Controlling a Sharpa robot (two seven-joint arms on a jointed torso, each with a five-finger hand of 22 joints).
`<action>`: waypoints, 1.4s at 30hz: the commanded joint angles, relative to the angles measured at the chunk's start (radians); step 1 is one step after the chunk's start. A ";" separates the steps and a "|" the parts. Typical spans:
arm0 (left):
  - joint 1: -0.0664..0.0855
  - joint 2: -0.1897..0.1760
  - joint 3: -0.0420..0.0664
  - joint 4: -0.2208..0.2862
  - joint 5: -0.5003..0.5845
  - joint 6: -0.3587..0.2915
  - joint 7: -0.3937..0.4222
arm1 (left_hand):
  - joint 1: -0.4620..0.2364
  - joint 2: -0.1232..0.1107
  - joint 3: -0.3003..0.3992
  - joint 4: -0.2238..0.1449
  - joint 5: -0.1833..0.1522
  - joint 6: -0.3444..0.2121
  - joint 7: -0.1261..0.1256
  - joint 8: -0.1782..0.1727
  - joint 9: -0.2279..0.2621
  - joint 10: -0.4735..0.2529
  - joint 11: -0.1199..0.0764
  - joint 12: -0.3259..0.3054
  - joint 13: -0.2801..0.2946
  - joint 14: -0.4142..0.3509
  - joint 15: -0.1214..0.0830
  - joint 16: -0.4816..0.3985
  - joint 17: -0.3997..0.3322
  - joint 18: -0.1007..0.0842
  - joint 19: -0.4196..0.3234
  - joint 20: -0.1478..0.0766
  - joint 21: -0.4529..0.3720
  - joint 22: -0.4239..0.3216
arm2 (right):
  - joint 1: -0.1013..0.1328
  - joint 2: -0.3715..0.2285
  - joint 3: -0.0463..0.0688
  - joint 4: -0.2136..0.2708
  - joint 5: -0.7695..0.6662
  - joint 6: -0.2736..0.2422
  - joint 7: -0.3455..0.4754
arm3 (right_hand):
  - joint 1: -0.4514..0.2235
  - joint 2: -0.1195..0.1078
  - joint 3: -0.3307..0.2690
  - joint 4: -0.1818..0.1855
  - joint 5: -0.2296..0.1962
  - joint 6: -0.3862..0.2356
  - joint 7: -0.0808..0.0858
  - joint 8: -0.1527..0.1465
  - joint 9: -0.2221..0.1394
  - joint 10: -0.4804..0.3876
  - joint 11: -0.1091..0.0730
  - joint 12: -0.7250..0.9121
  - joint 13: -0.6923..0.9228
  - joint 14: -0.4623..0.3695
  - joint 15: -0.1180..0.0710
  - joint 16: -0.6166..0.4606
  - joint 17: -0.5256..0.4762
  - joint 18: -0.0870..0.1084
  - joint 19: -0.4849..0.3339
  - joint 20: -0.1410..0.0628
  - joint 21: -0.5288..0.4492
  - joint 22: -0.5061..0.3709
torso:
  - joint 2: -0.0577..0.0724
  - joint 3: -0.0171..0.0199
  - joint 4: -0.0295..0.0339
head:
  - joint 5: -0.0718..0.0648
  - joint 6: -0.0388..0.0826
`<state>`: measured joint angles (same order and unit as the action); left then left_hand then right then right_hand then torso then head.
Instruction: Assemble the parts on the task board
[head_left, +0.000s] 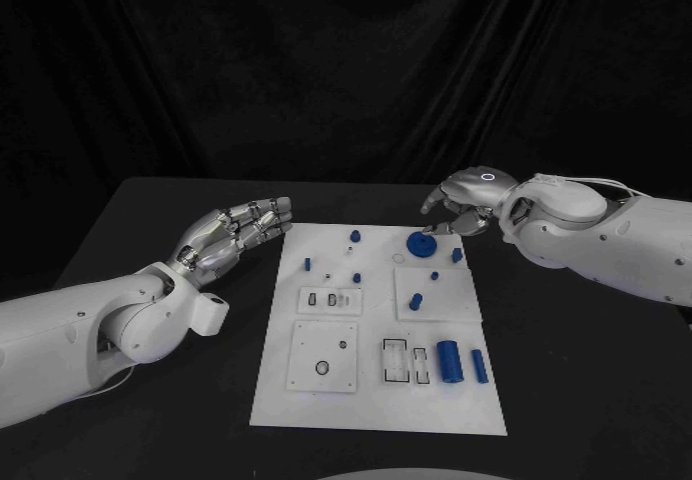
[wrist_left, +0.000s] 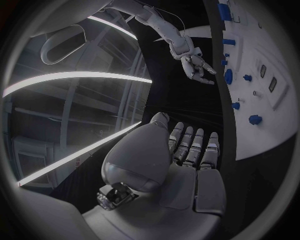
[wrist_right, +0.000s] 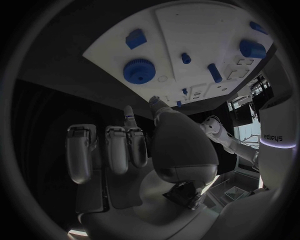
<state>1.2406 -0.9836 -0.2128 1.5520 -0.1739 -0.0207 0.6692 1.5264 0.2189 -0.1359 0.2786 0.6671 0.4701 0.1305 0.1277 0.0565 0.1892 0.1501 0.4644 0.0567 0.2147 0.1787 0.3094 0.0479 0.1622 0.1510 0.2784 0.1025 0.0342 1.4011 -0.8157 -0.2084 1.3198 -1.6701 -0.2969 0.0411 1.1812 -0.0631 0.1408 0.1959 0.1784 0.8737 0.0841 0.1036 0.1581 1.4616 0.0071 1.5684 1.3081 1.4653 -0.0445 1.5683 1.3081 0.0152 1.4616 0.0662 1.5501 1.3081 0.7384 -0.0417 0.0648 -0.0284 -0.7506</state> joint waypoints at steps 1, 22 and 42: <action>0.001 0.003 0.001 -0.002 -0.007 0.022 0.006 | 0.010 -0.001 0.004 -0.001 0.006 0.003 0.003 0.003 0.000 -0.005 -0.003 -0.007 -0.001 -0.005 -0.001 -0.001 0.000 0.014 -0.003 0.004 -0.004 0.000 | -0.011 0.000 0.001 -0.010 0.003 0.052 -0.059 | 0.002 0.000 0.002 0.000 0.010 -0.003 0.003 -0.011 0.000 0.109 0.001 0.002 0.263 0.105 -0.006 0.003 0.263 -0.008 0.089 -0.004 0.002 0.246 | 0.002 0.0000 -0.0024 | 0.000 0.003; 0.001 0.006 0.001 -0.006 -0.007 0.029 0.003 | 0.011 -0.002 0.006 -0.001 0.007 0.002 0.002 0.003 0.000 -0.007 -0.005 -0.008 -0.001 -0.006 0.001 -0.002 0.000 0.013 -0.003 0.005 -0.004 0.000 | -0.059 0.038 0.001 -0.063 0.003 0.042 -0.037 | 0.055 -0.005 0.013 -0.043 0.036 -0.010 0.005 -0.021 0.006 0.109 0.002 0.002 0.263 0.105 -0.003 0.003 0.263 -0.006 0.085 -0.002 -0.002 0.244 | -0.001 -0.0020 0.0033 | -0.003 0.004; 0.001 0.009 0.001 -0.012 -0.007 0.041 -0.008 | 0.012 -0.003 0.008 -0.001 0.007 0.000 0.002 0.003 0.000 -0.007 -0.004 -0.008 -0.001 -0.006 0.002 -0.002 0.000 0.013 -0.003 0.005 -0.004 0.000 | -0.064 0.051 0.001 -0.071 0.003 0.020 -0.016 | 0.052 -0.004 0.009 -0.047 0.047 -0.048 0.010 -0.032 0.020 0.109 0.004 0.002 0.263 0.105 0.001 0.003 0.263 -0.011 0.098 0.001 0.010 0.254 | -0.001 -0.0018 0.0002 | -0.002 0.003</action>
<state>1.2406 -0.9767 -0.2128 1.5395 -0.1741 -0.0004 0.6551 1.5304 0.2149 -0.1331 0.2757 0.6710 0.4700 0.1305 0.1277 0.0563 0.1860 0.1469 0.4597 0.0566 0.2147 0.1787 0.3094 0.0479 0.1622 0.1510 0.2784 0.1025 0.0342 1.3396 -0.7645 -0.2079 1.2497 -1.6667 -0.2597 0.0268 1.2334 -0.0645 0.1544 0.1489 0.2239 0.8305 0.0946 0.0734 0.1775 1.4615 0.0072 1.5683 1.3075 1.4652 -0.0446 1.5682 1.3077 0.0157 1.4615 0.0662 1.5568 1.3076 0.7373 -0.0434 0.0651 -0.0294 -0.7470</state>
